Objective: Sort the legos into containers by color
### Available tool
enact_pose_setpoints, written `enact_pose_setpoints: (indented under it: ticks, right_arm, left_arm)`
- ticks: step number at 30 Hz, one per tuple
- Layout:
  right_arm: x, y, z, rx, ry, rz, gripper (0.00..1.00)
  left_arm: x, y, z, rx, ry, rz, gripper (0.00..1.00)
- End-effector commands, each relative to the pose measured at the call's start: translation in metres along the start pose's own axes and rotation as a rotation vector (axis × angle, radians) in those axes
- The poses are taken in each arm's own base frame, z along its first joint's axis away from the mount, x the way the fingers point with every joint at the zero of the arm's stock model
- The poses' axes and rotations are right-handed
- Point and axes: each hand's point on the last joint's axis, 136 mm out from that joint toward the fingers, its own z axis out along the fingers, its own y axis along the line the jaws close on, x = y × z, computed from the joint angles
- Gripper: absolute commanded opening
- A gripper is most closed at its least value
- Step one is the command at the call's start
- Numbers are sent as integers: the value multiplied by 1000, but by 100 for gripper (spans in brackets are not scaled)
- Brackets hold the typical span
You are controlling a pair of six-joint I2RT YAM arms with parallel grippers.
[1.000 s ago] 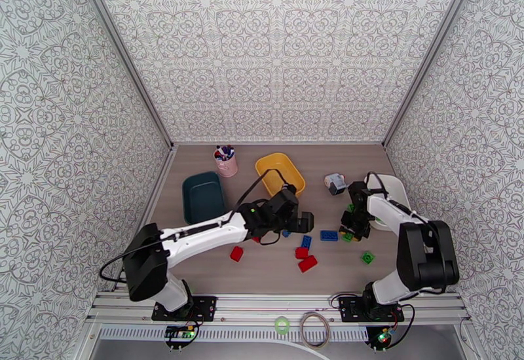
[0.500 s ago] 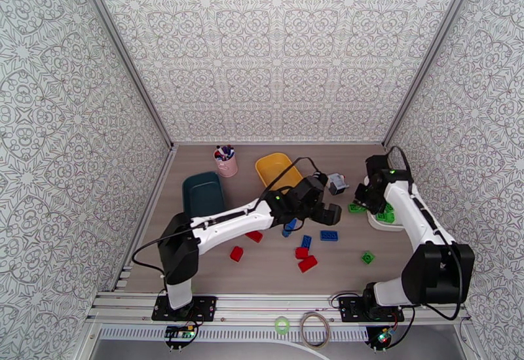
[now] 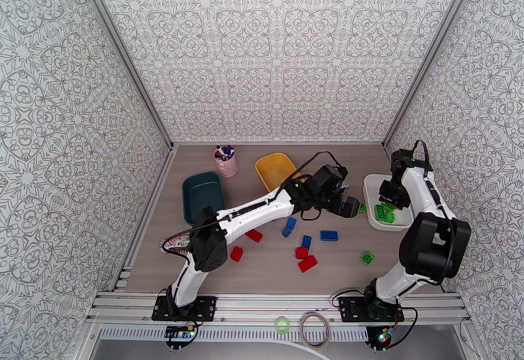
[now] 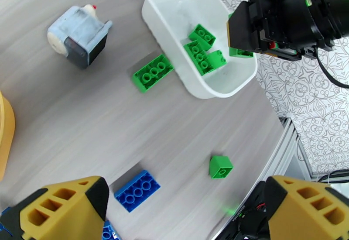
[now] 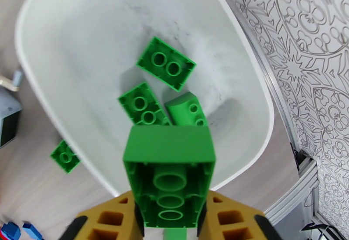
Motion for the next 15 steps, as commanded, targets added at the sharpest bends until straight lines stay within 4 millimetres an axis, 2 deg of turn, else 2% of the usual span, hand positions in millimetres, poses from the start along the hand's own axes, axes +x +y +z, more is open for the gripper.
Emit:
enact_pose_setpoints:
  ticks: [1,9,15]
  right_arm:
    - [-7,2,-5,-8,-13,-11,47]
    - [-11,24,-21,-150,-36,74,48]
    - [-4,72,-45,-270,-58,50,48]
  left_arm:
    - [-7,20,-13,-18,-4,-38,99]
    - [-17,59,-46,-107,-69,-95,99]
    - [-13,88,-64,-160,-112,-162,99]
